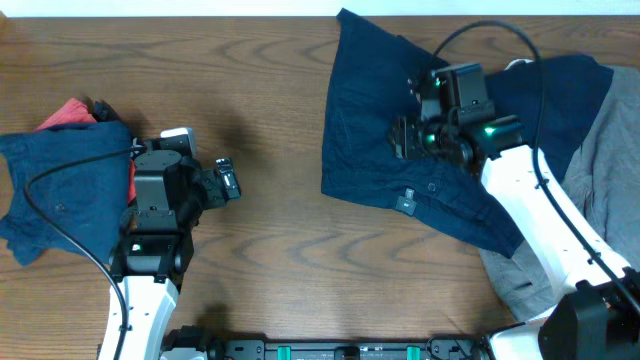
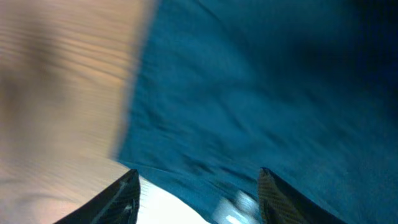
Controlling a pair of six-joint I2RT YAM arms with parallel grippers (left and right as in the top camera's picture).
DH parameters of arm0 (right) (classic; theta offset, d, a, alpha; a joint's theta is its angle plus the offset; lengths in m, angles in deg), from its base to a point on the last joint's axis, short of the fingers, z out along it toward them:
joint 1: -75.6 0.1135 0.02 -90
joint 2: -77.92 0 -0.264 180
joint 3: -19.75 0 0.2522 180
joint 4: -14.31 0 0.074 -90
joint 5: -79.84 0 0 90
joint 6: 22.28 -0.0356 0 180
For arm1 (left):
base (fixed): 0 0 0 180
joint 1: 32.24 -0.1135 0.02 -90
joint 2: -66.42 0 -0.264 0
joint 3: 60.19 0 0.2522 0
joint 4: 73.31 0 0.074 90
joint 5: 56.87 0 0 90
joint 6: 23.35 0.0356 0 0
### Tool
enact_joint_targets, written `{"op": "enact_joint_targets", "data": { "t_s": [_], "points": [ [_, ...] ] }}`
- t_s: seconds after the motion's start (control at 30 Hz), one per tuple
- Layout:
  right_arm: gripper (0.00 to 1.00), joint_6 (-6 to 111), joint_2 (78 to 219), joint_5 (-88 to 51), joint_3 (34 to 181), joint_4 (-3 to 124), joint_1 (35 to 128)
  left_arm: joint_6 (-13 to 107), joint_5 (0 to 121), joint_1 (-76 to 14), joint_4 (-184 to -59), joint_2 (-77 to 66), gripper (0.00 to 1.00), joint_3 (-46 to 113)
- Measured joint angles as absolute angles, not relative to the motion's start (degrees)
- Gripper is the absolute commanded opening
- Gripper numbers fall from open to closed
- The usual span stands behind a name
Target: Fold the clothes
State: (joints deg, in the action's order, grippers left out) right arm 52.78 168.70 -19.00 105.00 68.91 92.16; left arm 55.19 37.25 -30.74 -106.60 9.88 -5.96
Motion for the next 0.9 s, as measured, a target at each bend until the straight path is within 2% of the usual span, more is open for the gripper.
{"op": "enact_joint_targets", "data": {
  "t_s": [0.03,0.13,0.17,0.2,0.47,0.7,0.9],
  "points": [
    [0.75,52.2,168.7,-15.9,105.0,71.3,92.0,54.2,37.4,-30.7,-106.7,9.9,0.98,-6.0],
    [0.81,50.5,168.7,-7.3,105.0,77.0,90.1,50.6,38.6,-30.7,-107.3,9.9,0.98,-6.0],
    [0.93,50.1,168.7,-5.5,105.0,78.4,89.1,49.5,39.2,-30.7,-107.5,9.9,0.98,-6.0],
    [0.99,49.5,168.7,-3.4,105.0,80.4,87.5,48.3,40.1,-30.7,-107.5,9.9,0.98,-6.0],
    [0.99,48.8,168.7,1.0,105.0,87.1,75.0,39.6,46.5,-28.9,-107.0,4.8,0.98,-5.9],
    [0.99,48.6,168.7,-3.0,105.0,90.4,67.2,36.8,48.3,-18.5,-100.3,-7.9,0.98,-5.9],
    [0.99,48.6,168.7,-4.8,105.0,92.1,65.8,36.2,48.9,-10.5,-89.9,-19.5,0.98,-5.8]
  ]
}}
